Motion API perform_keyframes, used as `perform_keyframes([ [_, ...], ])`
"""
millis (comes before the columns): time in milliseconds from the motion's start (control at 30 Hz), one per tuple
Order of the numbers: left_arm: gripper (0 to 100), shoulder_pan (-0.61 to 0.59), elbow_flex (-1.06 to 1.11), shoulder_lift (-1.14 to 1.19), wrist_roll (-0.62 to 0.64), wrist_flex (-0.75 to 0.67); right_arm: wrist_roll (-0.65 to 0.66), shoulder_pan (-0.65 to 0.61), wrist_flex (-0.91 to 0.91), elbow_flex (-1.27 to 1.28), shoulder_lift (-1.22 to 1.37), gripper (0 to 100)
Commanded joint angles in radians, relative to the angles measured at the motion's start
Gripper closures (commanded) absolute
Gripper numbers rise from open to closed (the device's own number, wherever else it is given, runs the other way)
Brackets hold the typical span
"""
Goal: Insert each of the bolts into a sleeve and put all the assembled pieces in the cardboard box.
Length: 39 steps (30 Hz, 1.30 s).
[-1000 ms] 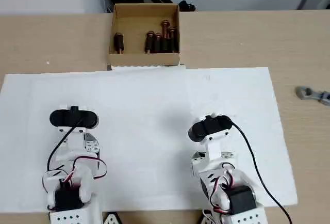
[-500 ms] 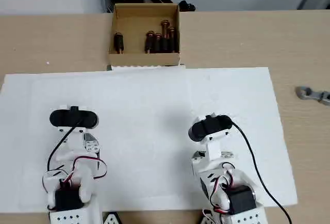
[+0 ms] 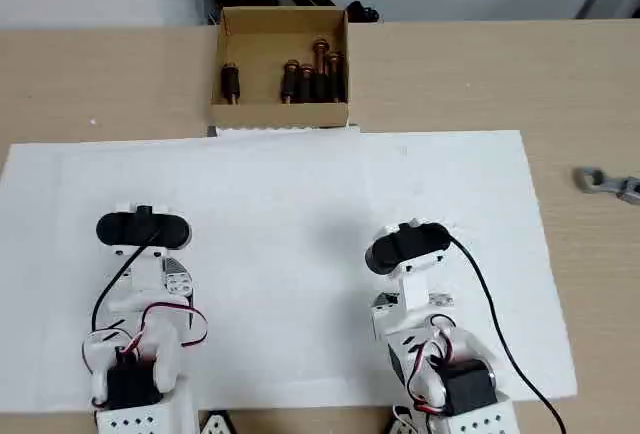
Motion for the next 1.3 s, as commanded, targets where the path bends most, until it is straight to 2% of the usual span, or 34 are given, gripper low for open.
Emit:
perform_keyframes([
  [0,99,0.003,-0.03,-0.014,-0.005,0.005,0.005,0.001,-0.016,-0.003,-0.005,99.2],
  [1267,99,0.003,-0.03,-0.014,-0.005,0.005,0.005,0.001,-0.016,-0.003,-0.005,99.2],
])
